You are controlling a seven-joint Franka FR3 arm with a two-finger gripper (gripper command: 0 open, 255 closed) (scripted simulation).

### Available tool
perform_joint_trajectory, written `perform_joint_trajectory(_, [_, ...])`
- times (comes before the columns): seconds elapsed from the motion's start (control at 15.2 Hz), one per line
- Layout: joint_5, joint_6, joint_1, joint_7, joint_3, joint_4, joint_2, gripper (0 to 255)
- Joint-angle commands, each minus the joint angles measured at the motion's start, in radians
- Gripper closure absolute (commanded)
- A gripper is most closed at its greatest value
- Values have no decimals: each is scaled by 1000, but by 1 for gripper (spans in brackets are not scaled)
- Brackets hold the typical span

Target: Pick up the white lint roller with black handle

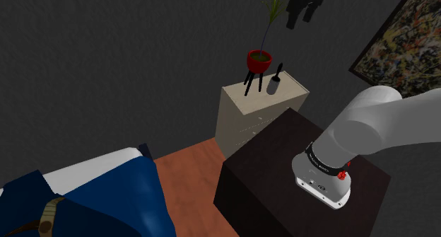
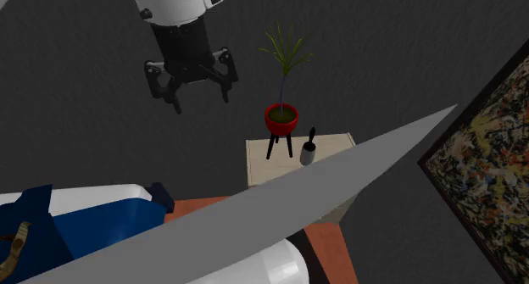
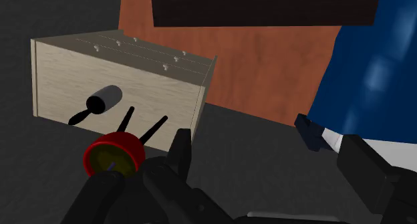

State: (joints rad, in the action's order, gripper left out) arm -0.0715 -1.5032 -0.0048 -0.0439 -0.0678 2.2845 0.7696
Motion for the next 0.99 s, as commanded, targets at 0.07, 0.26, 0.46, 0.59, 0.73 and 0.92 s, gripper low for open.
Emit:
perform_joint_trajectory(0.07, [-13, -29, -3, -19, -15, 31, 7, 0])
perform_joint_trajectory(0.26, [-54, -117, -16, -75, -61, 117, 19, 0])
perform_joint_trajectory(0.46, [-97, -211, -30, -129, -112, 191, 17, 0])
perform_joint_trajectory(0.59, [-126, -276, -41, -166, -148, 234, 6, 0])
perform_joint_trajectory(0.73, [-155, -344, -51, -202, -185, 272, -13, 0])
perform_joint_trajectory(0.92, [-197, -452, -66, -256, -246, 316, -57, 0])
